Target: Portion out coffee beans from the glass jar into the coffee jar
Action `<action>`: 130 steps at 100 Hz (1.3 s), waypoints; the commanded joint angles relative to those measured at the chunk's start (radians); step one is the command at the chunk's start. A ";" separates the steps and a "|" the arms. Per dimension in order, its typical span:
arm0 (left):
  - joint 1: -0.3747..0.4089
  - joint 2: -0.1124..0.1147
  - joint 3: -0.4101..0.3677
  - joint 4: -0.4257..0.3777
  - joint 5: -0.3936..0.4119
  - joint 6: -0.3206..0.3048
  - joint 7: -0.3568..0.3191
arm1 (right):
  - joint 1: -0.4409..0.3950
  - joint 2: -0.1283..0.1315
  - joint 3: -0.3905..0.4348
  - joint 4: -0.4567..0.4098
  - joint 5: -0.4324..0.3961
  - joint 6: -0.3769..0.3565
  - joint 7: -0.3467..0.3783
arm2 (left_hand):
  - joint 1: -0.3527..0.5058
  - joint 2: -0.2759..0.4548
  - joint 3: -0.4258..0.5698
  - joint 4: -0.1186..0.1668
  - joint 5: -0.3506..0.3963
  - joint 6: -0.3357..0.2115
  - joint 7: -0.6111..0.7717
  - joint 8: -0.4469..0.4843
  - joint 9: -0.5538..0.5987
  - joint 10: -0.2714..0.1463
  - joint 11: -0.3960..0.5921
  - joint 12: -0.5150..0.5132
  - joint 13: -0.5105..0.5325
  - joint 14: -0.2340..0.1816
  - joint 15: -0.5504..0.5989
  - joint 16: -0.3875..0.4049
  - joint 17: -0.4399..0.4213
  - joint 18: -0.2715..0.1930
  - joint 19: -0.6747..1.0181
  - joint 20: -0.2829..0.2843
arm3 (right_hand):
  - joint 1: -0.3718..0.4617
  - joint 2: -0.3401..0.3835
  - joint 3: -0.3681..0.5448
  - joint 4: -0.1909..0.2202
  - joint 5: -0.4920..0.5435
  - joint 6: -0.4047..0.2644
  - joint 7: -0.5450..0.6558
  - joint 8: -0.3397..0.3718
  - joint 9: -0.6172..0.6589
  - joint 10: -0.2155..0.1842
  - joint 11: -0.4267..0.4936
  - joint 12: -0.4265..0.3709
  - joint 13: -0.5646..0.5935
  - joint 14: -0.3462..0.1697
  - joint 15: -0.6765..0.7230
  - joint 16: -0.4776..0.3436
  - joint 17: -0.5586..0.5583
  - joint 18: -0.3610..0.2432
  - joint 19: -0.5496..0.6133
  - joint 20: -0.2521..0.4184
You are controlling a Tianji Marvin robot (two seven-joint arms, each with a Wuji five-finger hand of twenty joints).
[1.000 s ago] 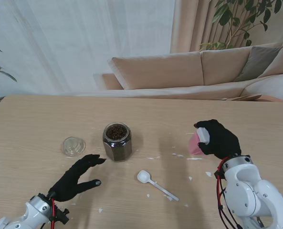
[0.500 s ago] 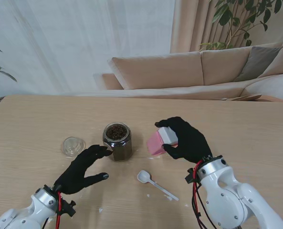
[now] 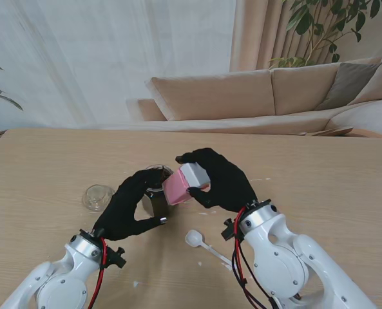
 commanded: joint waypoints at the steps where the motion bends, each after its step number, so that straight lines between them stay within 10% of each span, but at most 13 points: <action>1: 0.000 -0.014 0.003 0.002 -0.008 -0.001 -0.012 | 0.007 -0.010 -0.013 0.006 0.010 -0.008 0.012 | -0.052 -0.063 0.052 -0.030 -0.048 0.014 -0.044 -0.009 -0.039 -0.025 -0.029 0.008 -0.028 -0.030 -0.010 -0.013 -0.015 -0.035 -0.017 -0.020 | 0.163 0.066 0.187 0.044 0.037 0.046 0.002 -0.003 0.059 0.025 0.067 0.036 0.046 -0.117 0.031 0.021 -0.001 -0.069 0.011 0.001; 64: -0.032 -0.036 0.070 0.015 0.024 0.098 0.109 | 0.113 -0.025 -0.140 0.093 0.078 -0.057 -0.018 | -0.009 -0.058 0.091 -0.026 -0.045 0.053 -0.040 -0.018 -0.040 -0.009 -0.019 0.068 -0.035 -0.028 0.001 0.006 -0.018 -0.039 -0.012 -0.020 | 0.163 0.068 0.187 0.044 0.038 0.049 -0.003 0.002 0.058 0.026 0.065 0.040 0.045 -0.114 0.032 0.023 0.001 -0.069 0.009 0.009; 102: -0.053 -0.045 0.075 0.026 0.003 0.147 0.131 | 0.111 -0.026 -0.159 0.095 0.083 -0.074 -0.025 | 0.034 -0.060 0.106 -0.019 -0.050 0.062 0.042 0.230 -0.006 0.008 0.094 0.171 0.005 -0.005 0.040 0.084 0.017 -0.029 0.013 0.005 | 0.165 0.066 0.188 0.043 0.037 0.051 -0.006 0.003 0.059 0.026 0.063 0.040 0.046 -0.115 0.031 0.024 0.002 -0.073 0.008 0.012; 130: -0.063 -0.042 0.082 0.030 -0.061 0.151 0.073 | 0.116 -0.029 -0.168 0.103 0.095 -0.082 -0.034 | 0.140 -0.034 0.128 -0.007 -0.003 0.050 0.507 0.318 0.138 0.044 0.374 0.188 0.170 0.075 0.236 0.234 0.195 0.032 0.152 0.156 | 0.162 0.069 0.186 0.044 0.038 0.052 -0.007 0.004 0.058 0.028 0.062 0.040 0.045 -0.114 0.029 0.023 0.001 -0.069 0.008 0.014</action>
